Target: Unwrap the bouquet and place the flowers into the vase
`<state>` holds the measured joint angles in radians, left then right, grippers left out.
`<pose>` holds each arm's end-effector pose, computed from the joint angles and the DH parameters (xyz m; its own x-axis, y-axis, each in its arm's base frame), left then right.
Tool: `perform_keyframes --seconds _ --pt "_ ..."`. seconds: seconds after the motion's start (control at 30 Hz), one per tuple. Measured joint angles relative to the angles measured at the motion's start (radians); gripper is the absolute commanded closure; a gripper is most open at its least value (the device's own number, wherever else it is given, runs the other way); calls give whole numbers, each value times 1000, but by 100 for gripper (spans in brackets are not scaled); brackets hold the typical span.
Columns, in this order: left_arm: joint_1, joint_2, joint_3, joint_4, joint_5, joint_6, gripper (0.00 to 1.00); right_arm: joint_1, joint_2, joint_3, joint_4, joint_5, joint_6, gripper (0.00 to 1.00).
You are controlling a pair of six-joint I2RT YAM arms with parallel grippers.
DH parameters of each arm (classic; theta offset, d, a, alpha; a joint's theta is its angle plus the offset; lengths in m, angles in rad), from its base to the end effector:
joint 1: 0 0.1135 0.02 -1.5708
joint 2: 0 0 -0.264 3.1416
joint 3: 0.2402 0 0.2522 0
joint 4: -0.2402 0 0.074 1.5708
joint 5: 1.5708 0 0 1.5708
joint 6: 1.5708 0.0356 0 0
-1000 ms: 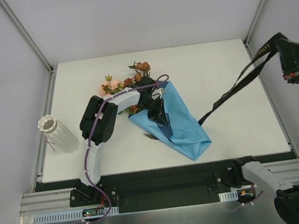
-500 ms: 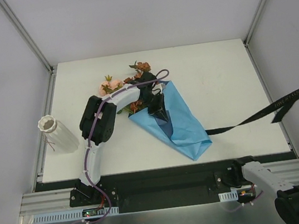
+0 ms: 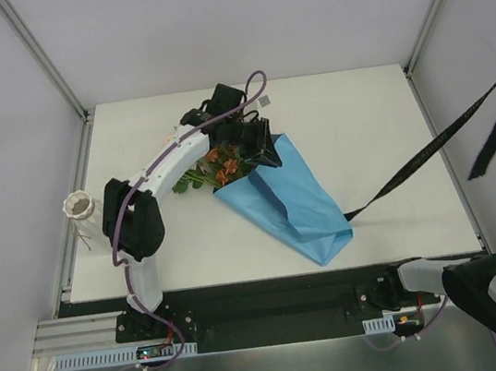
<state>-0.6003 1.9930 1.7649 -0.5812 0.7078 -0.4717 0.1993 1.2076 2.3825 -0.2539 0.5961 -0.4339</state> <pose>0.3583 -0.2733 0.2842 -0.8953 0.1945 -0.4008 0.4407 0.5185 -0.7327 0.0313 -0.0141 0.6918 0.6370 -0.2263 -0.7369 0.4816 0.8633 0.1512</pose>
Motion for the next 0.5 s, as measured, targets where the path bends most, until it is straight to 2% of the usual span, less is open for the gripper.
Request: perform_keyframes --seconds 0.23,0.5 --pt "2 -146 -3 -3 23 1 74 3 67 6 237 -2 -171 99" --pt "6 -196 -15 -35 36 12 67 2 69 7 458 3 -396 99"
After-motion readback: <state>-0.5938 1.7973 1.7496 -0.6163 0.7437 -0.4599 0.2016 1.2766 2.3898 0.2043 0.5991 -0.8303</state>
